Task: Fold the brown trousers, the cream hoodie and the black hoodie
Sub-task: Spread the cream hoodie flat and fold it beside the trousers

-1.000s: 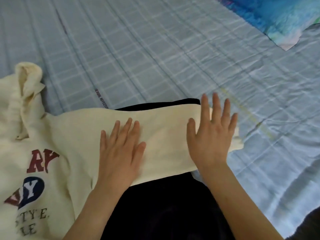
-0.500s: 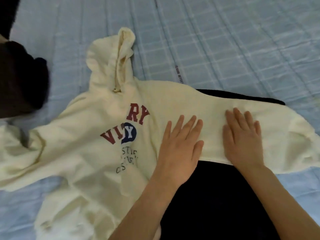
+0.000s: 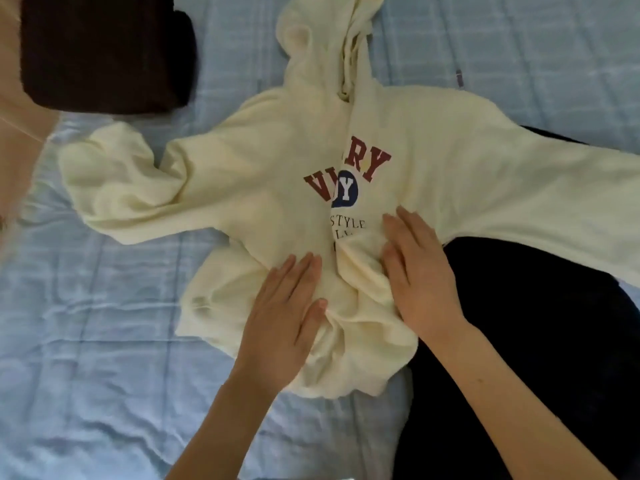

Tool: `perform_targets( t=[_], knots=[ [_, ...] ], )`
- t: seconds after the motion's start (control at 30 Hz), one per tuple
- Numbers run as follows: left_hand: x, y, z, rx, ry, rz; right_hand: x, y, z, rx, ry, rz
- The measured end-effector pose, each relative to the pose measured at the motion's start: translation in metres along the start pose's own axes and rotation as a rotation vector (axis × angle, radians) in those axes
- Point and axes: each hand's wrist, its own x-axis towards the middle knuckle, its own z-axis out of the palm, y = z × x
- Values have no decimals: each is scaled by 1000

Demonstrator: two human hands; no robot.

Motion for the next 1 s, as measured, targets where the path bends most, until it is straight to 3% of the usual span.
perform_targets(
  t=[0.2,0.33,0.47,0.57,0.67,0.8,0.9,1.0],
  knots=[
    [-86,-38,12,64,87,26,-119,-43,12,370,62,183],
    [-75,-75,6,120,183,32,-140,-49,41,431,90,254],
    [-54,-94,2,177,157,-165,-127,-47,48,411,95,365],
    [-46,-91,-10,222,213,-86,-125,-52,32,361,57,336],
    [-51,-84,-30,52,292,-67,-133,-56,0,285,80,337],
    [-99,-85,-53,-441,515,-363,-138,-49,-46,126,246,307],
    [-129,-91,-47,-549,423,-516,-137,-44,-25,104,98,282],
    [-140,-87,-25,-300,261,-526,-148,-43,14,63,-130,234]
  ],
)
